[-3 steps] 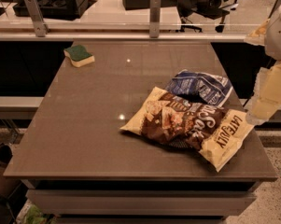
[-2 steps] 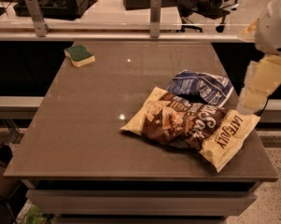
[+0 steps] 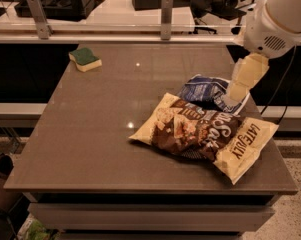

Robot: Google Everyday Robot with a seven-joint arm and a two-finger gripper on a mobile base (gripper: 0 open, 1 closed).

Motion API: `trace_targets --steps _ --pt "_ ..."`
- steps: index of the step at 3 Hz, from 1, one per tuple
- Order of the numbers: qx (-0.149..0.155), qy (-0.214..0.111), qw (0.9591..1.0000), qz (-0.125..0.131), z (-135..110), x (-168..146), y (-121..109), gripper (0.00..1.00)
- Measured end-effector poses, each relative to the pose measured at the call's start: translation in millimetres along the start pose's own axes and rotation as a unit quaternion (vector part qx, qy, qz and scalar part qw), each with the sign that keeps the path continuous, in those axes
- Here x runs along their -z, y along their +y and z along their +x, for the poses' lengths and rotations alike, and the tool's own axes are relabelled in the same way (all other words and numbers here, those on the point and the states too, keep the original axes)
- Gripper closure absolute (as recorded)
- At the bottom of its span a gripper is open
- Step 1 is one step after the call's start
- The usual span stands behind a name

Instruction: Move blue chip bag near sponge

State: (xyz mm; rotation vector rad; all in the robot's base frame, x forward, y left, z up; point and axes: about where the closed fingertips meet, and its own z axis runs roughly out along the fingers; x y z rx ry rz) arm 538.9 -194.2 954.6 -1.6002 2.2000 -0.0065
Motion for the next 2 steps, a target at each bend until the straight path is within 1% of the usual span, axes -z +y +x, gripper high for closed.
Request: trace_targets --steps 1,2 --pt "-0.033 -0.024 0.9991 0.014 -5.1 -32.4 -19.8 0.00" --pt "-0.069 -0.041 0.9962 0.036 -0.2 -68.2 -34.9 0.00"
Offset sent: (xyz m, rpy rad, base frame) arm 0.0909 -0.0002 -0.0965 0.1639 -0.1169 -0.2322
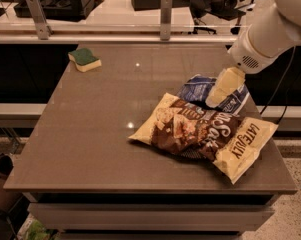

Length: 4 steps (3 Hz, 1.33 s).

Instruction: Move blue chip bag near sponge

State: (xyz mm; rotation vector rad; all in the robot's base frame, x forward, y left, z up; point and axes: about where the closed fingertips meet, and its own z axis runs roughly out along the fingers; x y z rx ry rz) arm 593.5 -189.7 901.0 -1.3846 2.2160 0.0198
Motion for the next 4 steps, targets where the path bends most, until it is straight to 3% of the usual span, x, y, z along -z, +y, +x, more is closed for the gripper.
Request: trace_targets --steps 1,2,3,4 --pt "-0.019 0.002 0.9994 0.027 8.2 -34.4 -7.7 0.00" --pt "-0.020 0.020 0.9987 0.042 16.8 -61.3 -8.5 0.00" --pt "-0.010 0.033 0.9987 0.038 18.3 -79.6 -1.5 0.19" --pt "-0.010 0.033 0.9987 0.038 15.7 -74.4 -3.0 0.42"
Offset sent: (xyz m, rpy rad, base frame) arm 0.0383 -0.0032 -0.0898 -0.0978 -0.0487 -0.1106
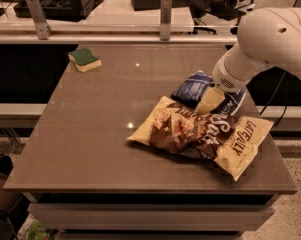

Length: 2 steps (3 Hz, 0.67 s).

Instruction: Move blue chip bag near sponge

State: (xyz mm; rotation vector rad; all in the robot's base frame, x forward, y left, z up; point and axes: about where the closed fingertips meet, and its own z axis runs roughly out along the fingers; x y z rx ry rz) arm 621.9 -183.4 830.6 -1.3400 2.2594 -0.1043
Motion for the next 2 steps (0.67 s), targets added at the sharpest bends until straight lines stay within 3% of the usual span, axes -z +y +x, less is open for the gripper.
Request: trace_targets --steps 2 --pt "0.000 0.000 1.0000 0.000 -2.3 5.2 -1.9 0.88"
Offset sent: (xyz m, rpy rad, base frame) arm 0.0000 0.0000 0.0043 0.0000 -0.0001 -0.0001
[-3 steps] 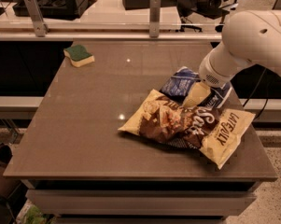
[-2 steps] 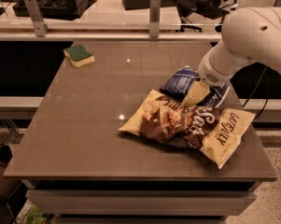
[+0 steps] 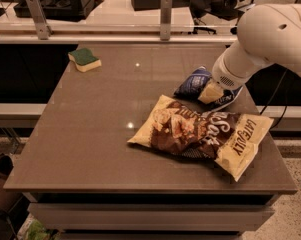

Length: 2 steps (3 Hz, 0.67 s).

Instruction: Move blue chip bag near sponge

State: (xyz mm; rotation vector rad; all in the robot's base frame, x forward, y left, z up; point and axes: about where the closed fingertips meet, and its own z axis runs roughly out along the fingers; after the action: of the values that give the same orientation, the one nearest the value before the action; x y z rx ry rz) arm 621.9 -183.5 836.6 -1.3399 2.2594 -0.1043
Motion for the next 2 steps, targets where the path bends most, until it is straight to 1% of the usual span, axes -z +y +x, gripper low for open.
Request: trace_targets --steps 1,2 --pt "0.001 0.000 1.0000 -0.001 -0.2 -0.8 0.8 1.00" --pt "0.001 0.000 1.0000 -0.001 -0.2 -0.8 0.8 1.00"
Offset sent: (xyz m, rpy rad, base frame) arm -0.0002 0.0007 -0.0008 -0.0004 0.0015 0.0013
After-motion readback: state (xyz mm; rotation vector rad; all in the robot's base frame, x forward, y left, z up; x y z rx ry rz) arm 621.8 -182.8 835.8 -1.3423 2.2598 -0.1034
